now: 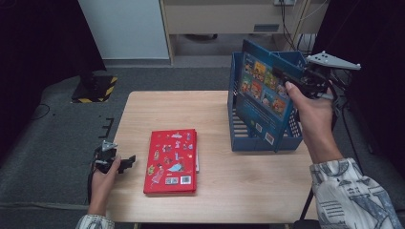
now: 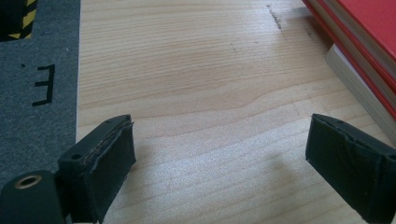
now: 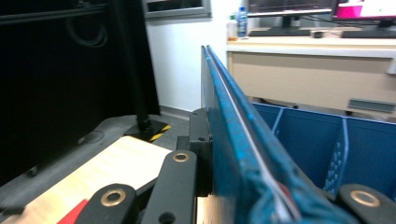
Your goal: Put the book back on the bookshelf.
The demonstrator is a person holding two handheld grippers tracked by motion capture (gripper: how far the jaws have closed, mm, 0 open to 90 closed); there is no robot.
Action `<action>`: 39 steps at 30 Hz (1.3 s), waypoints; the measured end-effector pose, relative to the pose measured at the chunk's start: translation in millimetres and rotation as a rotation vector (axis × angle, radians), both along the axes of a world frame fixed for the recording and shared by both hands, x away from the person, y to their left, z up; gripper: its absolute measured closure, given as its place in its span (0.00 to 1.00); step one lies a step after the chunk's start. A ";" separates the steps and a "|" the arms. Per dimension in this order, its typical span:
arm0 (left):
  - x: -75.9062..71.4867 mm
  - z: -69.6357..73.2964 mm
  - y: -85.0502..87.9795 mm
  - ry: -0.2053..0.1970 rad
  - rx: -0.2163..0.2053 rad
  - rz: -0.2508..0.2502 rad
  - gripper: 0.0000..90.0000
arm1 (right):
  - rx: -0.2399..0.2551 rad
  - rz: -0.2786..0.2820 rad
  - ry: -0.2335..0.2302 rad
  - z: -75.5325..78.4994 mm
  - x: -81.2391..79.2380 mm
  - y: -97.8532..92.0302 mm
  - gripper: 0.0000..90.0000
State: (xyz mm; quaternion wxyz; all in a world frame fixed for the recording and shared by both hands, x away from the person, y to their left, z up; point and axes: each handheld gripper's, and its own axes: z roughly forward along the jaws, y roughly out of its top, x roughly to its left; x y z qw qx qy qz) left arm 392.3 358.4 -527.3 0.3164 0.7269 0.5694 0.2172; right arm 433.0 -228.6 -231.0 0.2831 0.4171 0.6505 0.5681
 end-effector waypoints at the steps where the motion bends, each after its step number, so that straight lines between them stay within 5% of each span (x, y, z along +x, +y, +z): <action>1: 0.1 -0.3 -0.2 0.003 0.002 -0.001 0.09 | 0.001 -0.014 -0.002 -0.1 2.5 0.9 0.91; 20: 1.5 -1.9 -2.6 0.002 0.004 -0.010 0.09 | -0.016 -0.131 0.021 -9.8 55.2 30.7 0.91; 39: 2.4 -1.2 -3.5 0.003 0.024 -0.025 0.09 | -0.017 -0.173 0.018 -29.9 73.9 51.1 0.91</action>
